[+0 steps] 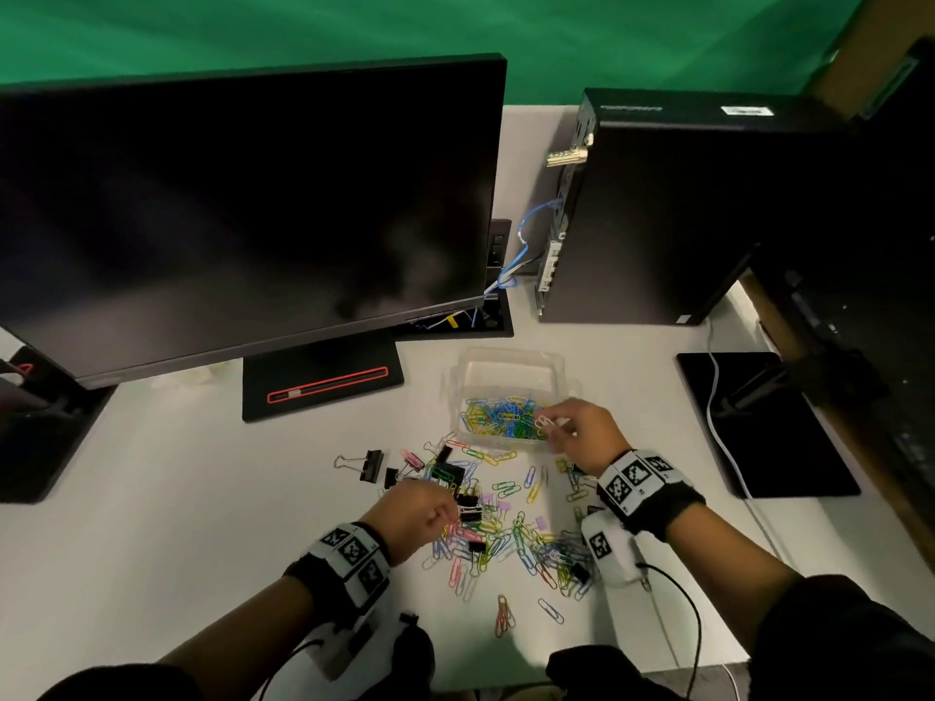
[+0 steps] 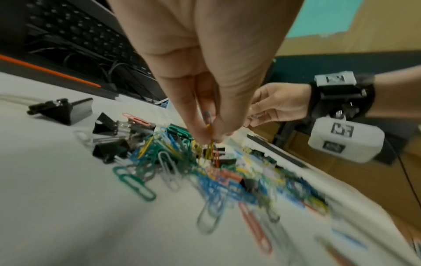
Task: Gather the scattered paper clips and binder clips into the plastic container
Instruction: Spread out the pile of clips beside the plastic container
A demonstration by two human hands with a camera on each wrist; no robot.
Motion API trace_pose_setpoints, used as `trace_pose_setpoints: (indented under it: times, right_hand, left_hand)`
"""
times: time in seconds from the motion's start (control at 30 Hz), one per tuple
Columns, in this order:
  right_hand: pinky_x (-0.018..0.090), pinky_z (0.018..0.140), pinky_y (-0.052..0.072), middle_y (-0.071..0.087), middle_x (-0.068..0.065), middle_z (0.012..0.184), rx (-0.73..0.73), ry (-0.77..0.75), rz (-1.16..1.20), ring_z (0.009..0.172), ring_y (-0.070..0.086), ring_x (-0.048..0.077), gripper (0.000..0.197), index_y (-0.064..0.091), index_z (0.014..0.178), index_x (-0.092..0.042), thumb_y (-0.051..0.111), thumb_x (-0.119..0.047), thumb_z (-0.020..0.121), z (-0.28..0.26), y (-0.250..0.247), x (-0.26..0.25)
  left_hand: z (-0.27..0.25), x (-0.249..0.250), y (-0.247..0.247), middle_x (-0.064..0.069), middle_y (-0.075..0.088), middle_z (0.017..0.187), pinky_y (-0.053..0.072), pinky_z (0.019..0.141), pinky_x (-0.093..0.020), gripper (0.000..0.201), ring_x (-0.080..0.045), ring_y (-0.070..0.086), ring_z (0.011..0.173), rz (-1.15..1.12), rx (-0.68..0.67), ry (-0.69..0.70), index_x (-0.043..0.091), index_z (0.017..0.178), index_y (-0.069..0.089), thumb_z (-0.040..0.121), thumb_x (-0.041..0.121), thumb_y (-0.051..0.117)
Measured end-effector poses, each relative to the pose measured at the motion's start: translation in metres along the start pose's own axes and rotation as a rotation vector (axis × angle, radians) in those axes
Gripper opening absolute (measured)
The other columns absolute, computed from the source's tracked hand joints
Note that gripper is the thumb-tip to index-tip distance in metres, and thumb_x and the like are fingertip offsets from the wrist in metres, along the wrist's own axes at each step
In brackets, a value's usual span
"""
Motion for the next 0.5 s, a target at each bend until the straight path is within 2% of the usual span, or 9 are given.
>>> trace_pose_setpoints:
  times: [0.07, 0.13, 0.2, 0.27, 0.33, 0.4, 0.5]
  right_hand:
    - [0.031, 0.077, 0.052, 0.065, 0.011, 0.103, 0.044, 0.022, 0.041, 0.083, 0.064, 0.025, 0.028, 0.065, 0.111, -0.012, 0.055, -0.002, 0.087, 0.01, -0.002, 0.0]
    - [0.028, 0.077, 0.052, 0.069, 0.015, 0.099, 0.057, 0.067, 0.09, 0.081, 0.065, 0.024, 0.029, 0.065, 0.111, -0.012, 0.056, -0.001, 0.086, 0.019, -0.001, 0.004]
    - [0.039, 0.085, 0.054, 0.069, 0.016, 0.099, 0.074, 0.099, 0.134, 0.087, 0.066, 0.026, 0.031, 0.065, 0.111, -0.013, 0.055, 0.0, 0.086, 0.027, 0.001, 0.009]
    - [0.046, 0.089, 0.052, 0.069, 0.016, 0.099, 0.08, 0.132, 0.177, 0.092, 0.065, 0.029, 0.033, 0.064, 0.112, -0.014, 0.049, 0.0, 0.087, 0.031, 0.003, 0.014]
    - [0.044, 0.09, 0.052, 0.069, 0.016, 0.103, 0.077, 0.146, 0.221, 0.086, 0.065, 0.023, 0.033, 0.062, 0.113, -0.011, 0.045, 0.002, 0.088, 0.03, 0.003, 0.012]
    - [0.04, 0.089, 0.052, 0.07, 0.016, 0.103, 0.081, 0.129, 0.231, 0.076, 0.062, 0.015, 0.031, 0.061, 0.113, -0.009, 0.045, 0.003, 0.089, 0.027, 0.002, 0.011]
    - [0.038, 0.089, 0.052, 0.07, 0.012, 0.096, 0.089, 0.118, 0.217, 0.081, 0.062, 0.019, 0.032, 0.064, 0.108, -0.01, 0.048, 0.006, 0.085, 0.02, -0.001, 0.011]
  left_hand:
    - [0.003, 0.0, -0.009, -0.003, 0.072, 0.097, 0.043, 0.071, -0.004, 0.016, -0.008, 0.063, 0.082, -0.076, 0.028, -0.054, 0.014, 0.098, 0.071, 0.087, 0.013, 0.058]
    - [0.009, 0.003, -0.018, -0.002, 0.074, 0.096, 0.045, 0.074, -0.004, 0.015, 0.003, 0.064, 0.078, -0.154, 0.062, -0.082, 0.015, 0.097, 0.072, 0.086, 0.013, 0.062]
    - [0.018, 0.007, -0.026, 0.001, 0.073, 0.098, 0.044, 0.072, 0.0, 0.016, 0.011, 0.061, 0.073, -0.218, 0.106, -0.089, 0.015, 0.098, 0.072, 0.085, 0.012, 0.063]
    - [0.031, 0.014, -0.035, 0.003, 0.072, 0.098, 0.044, 0.07, -0.003, 0.015, 0.006, 0.061, 0.079, -0.274, 0.154, -0.106, 0.017, 0.099, 0.071, 0.085, 0.016, 0.064]
    - [0.045, 0.019, -0.041, 0.002, 0.071, 0.095, 0.045, 0.067, -0.002, 0.015, -0.003, 0.062, 0.082, -0.341, 0.192, -0.122, 0.015, 0.098, 0.071, 0.085, 0.014, 0.064]
    - [0.061, 0.026, -0.045, -0.001, 0.07, 0.092, 0.047, 0.067, -0.002, 0.017, -0.006, 0.063, 0.081, -0.442, 0.228, -0.116, 0.01, 0.099, 0.071, 0.085, 0.006, 0.062]
    - [0.083, 0.033, -0.047, -0.003, 0.071, 0.085, 0.054, 0.077, -0.019, 0.016, -0.016, 0.066, 0.08, -0.637, 0.267, -0.087, 0.001, 0.095, 0.07, 0.082, -0.003, 0.062]
Point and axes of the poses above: each hand's wrist, its own z-axis towards the middle knuckle, its own y-axis out of the palm, x = y × z, the point moved 1 cm from there along z, towards the middle knuckle
